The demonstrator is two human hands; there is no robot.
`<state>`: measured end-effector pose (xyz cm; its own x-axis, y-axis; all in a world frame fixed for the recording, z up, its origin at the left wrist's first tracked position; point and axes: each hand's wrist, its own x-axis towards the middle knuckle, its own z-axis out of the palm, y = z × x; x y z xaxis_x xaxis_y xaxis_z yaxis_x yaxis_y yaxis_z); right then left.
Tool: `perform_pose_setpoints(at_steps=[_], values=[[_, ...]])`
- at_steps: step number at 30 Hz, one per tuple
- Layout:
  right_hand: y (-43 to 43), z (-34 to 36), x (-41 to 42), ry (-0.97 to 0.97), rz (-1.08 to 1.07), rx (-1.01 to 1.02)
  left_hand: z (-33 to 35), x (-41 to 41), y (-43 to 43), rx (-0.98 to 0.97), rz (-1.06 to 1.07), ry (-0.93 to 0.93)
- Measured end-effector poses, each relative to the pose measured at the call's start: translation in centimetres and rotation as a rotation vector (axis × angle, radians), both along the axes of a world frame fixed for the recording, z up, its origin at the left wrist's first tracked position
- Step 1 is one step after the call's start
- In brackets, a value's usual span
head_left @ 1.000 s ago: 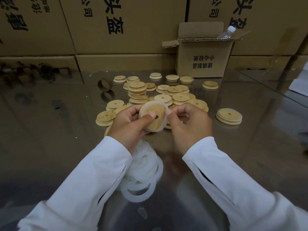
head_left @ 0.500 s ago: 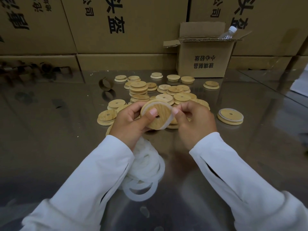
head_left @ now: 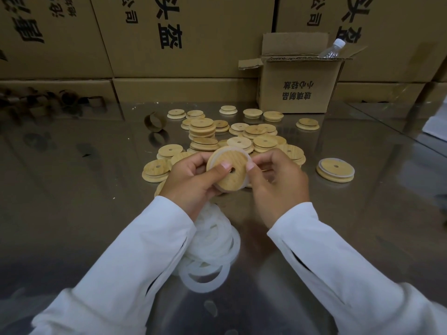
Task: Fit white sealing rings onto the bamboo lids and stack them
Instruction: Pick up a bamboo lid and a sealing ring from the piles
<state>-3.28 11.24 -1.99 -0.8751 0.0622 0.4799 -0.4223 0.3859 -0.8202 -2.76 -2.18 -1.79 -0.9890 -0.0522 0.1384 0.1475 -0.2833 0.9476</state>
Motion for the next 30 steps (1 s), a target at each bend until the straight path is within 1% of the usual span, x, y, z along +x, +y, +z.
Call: perform_pose_setpoints(at_steps=[3, 5, 7, 11, 17, 22, 26, 30], values=[[0.1, 0.1, 0.0, -0.011, -0.016, 0.017, -0.2, 0.0, -0.1, -0.082, -0.006, -0.001], [0.2, 0.2, -0.2, -0.047, -0.011, -0.011, -0.2, -0.1, -0.3, -0.129, 0.001, 0.01], [0.3, 0.5, -0.5, -0.101, 0.006, -0.071, -0.2, -0.1, -0.3, -0.15, -0.001, 0.022], [0.8, 0.8, -0.8, -0.194, 0.023, -0.125, -0.3, -0.1, -0.2, -0.164, 0.01, 0.057], [1.2, 1.4, -0.7, -0.221, 0.053, -0.131, 0.0, 0.0, -0.2, -0.103, 0.003, 0.068], [0.8, 1.9, -0.1, -0.14, 0.071, -0.101, 0.2, 0.0, -0.3, 0.0, -0.044, 0.043], [0.4, 1.8, 0.2, -0.095, 0.066, -0.128, 0.2, 0.1, -0.2, 0.01, -0.034, 0.05], [-0.1, 1.2, 0.5, -0.113, 0.039, -0.13, 0.3, 0.0, -0.1, 0.043, 0.003, 0.047]])
